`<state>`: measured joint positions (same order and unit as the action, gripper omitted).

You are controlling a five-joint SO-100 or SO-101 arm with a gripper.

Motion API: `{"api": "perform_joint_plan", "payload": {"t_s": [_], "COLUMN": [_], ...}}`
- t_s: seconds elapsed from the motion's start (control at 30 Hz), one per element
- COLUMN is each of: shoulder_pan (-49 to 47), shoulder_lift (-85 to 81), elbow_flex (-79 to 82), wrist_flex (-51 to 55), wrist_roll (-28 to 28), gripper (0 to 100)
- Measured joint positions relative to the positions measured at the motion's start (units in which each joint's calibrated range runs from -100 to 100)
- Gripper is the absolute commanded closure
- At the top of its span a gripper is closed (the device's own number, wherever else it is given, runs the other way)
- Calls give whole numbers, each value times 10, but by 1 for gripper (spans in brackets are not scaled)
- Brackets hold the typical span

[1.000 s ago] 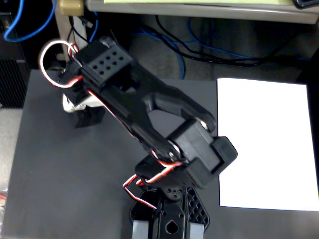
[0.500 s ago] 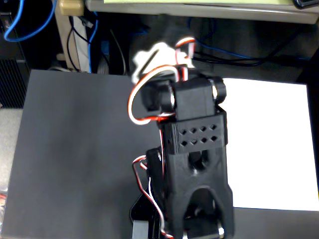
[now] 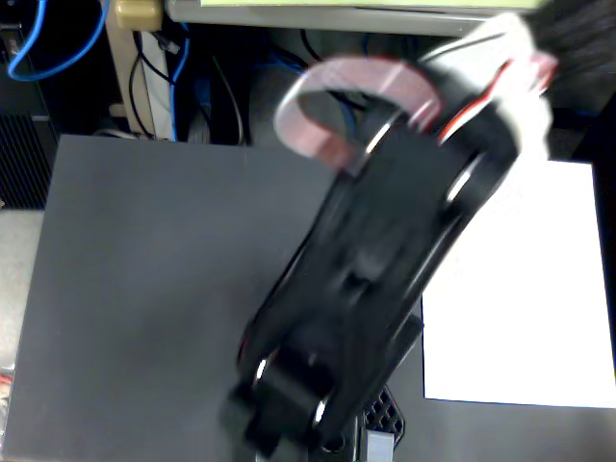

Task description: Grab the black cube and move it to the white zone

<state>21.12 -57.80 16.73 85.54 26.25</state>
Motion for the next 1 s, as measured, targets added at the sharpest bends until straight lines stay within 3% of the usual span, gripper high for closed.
{"api": "perform_joint_plan", "payload": {"t_s": [0.2, 0.3, 0.47, 0.7, 1.0], "shoulder_pan": [96, 100, 103, 104, 104], "shoulder_lift": [133, 133, 166, 407, 427], "elbow_flex": [-35, -18, 90, 101, 170], "wrist_flex": [-30, -2, -40, -43, -46], "wrist_roll": [18, 46, 65, 96, 136], "gripper": [99, 99, 99, 99, 98]}}
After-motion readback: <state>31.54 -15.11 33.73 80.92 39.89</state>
